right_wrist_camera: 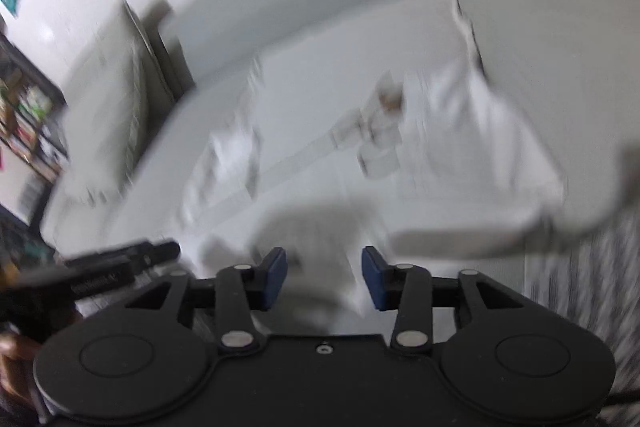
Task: Fold clothes
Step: 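Grasp the shirt hem with both grippers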
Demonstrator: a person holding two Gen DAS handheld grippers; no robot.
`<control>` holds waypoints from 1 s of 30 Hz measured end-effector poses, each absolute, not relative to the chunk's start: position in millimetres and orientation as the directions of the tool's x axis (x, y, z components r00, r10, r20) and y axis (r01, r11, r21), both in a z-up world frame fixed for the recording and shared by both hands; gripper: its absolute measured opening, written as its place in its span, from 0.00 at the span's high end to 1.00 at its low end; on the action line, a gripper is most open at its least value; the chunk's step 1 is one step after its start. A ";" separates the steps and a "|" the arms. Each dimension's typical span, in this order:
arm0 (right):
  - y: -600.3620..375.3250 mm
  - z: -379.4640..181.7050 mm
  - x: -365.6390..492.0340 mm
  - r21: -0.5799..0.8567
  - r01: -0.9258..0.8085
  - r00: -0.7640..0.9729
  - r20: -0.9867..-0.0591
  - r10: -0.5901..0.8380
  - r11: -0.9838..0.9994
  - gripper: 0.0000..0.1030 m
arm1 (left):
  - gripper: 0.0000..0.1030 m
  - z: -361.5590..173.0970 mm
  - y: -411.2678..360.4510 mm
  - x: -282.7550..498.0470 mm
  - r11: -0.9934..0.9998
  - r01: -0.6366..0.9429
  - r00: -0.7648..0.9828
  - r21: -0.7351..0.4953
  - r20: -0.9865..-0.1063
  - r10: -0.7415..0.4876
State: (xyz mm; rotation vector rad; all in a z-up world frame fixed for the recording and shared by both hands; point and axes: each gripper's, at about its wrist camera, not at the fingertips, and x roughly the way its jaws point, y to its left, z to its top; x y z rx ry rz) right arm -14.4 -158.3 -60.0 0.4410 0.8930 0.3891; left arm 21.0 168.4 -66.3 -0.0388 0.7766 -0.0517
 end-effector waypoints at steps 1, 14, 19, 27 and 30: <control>-160.9 -45.3 -10.3 0.527 -0.154 0.594 -0.627 0.505 0.836 0.51 | 0.45 -55.1 173.6 24.2 0.998 0.028 0.736 -0.052 -0.674 -0.056; -199.2 47.3 118.5 0.525 -0.198 0.726 -0.488 0.484 0.827 0.23 | 0.24 -3.3 237.0 160.3 0.997 -0.044 0.838 0.070 -0.540 0.075; -226.9 -19.7 211.6 0.492 -0.034 0.714 -0.597 0.365 0.870 0.54 | 0.52 -66.0 258.3 245.8 0.991 -0.088 0.759 0.101 -0.638 0.132; -262.1 -109.5 323.6 0.444 0.116 0.730 -0.645 0.227 0.889 0.53 | 0.52 -138.6 289.9 358.0 0.984 -0.166 0.696 -0.068 -0.715 0.068; -271.4 -130.5 353.2 0.421 0.161 0.734 -0.656 0.177 0.893 0.48 | 0.52 -159.3 303.0 390.2 0.973 -0.193 0.678 -0.127 -0.734 0.039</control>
